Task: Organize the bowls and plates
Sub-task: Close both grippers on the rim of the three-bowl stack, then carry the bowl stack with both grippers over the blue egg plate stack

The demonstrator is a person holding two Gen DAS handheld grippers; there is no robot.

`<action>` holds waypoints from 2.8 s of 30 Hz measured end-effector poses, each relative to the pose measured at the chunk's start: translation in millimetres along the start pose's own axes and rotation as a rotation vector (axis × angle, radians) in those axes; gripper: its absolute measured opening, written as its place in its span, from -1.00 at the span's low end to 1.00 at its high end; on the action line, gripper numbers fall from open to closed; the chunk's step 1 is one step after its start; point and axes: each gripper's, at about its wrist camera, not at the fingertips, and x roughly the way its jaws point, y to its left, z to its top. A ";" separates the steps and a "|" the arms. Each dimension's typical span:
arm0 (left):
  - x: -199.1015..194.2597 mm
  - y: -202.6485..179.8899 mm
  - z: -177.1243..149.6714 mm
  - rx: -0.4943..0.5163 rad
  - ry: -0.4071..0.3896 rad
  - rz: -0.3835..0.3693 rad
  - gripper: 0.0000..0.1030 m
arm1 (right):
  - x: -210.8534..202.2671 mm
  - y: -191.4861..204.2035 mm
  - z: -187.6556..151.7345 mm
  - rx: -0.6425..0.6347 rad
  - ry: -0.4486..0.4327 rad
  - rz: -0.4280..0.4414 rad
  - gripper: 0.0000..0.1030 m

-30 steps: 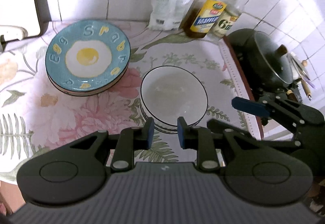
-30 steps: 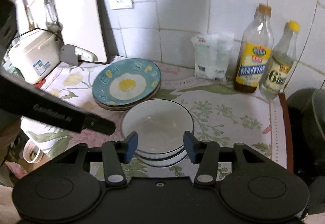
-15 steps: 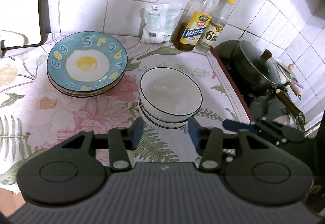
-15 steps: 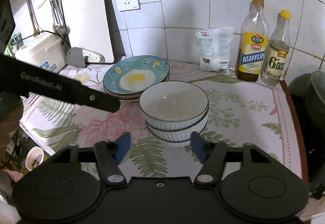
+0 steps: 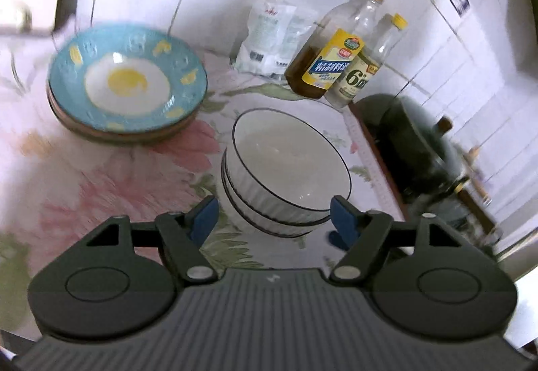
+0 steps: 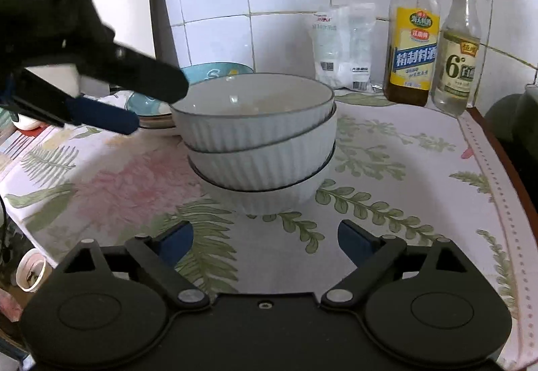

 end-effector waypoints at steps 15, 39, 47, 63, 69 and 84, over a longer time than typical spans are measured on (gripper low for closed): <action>51.7 41.4 7.2 -0.236 0.022 -0.091 0.38 | 45.9 -15.6 18.5 -0.079 -0.011 0.075 0.95; 70.0 24.1 6.8 -0.079 0.103 0.054 0.01 | 44.7 -11.3 17.4 -0.163 -0.086 0.123 0.93; 63.0 30.5 5.1 -0.087 0.106 0.074 0.01 | 48.3 -2.9 16.7 -0.189 -0.091 0.153 0.92; 7.4 12.6 31.7 0.003 0.026 0.117 0.01 | 27.1 19.9 59.4 -0.218 -0.172 0.203 0.92; -16.7 21.4 54.1 -0.012 -0.036 0.160 0.01 | 36.0 35.7 92.7 -0.266 -0.220 0.255 0.92; 14.0 86.0 103.4 -0.065 -0.094 0.266 0.01 | 131.8 56.8 150.8 -0.324 -0.141 0.356 0.92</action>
